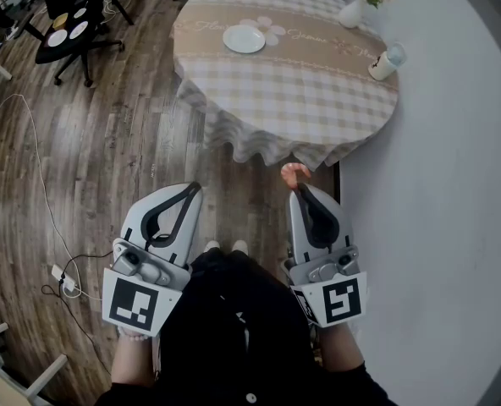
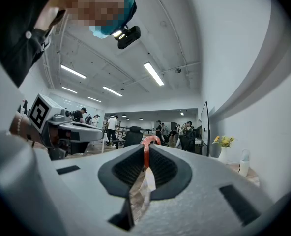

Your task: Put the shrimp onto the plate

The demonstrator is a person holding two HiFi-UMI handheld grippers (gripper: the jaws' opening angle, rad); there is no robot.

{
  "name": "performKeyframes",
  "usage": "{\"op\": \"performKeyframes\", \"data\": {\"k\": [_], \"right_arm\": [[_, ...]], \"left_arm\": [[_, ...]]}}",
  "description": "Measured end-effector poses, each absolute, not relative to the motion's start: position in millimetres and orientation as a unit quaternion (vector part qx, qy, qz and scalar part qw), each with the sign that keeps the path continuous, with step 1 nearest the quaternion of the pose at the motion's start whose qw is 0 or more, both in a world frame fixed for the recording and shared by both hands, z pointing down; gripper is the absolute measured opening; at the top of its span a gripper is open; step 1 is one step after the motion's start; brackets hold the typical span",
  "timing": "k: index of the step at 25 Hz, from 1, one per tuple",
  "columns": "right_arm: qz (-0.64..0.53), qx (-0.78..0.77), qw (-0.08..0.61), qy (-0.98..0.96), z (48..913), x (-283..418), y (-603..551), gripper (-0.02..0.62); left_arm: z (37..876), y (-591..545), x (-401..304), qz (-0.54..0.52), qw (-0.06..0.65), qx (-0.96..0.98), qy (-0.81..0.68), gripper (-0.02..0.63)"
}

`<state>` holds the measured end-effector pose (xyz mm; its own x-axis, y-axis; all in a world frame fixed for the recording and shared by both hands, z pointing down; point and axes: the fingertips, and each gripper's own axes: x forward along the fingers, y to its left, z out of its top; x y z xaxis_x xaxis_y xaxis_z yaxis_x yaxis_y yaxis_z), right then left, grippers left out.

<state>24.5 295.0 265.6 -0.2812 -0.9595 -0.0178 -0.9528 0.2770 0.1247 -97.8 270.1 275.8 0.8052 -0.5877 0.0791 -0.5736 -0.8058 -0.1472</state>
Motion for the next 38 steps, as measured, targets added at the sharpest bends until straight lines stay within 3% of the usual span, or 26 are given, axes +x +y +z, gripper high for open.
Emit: {"op": "performKeyframes", "data": {"k": [25, 38], "right_arm": [[-0.063, 0.605, 0.019, -0.794, 261.5, -22.2, 283.5, 0.021], [-0.066, 0.594, 0.020, -0.802, 264.9, 1.8, 255.2, 0.021]], "left_arm": [[268.9, 257.1, -137.4, -0.052, 0.078, -0.951, 0.294, 0.000], [274.0, 233.8, -111.0, -0.054, 0.078, -0.950, 0.298, 0.000]]}}
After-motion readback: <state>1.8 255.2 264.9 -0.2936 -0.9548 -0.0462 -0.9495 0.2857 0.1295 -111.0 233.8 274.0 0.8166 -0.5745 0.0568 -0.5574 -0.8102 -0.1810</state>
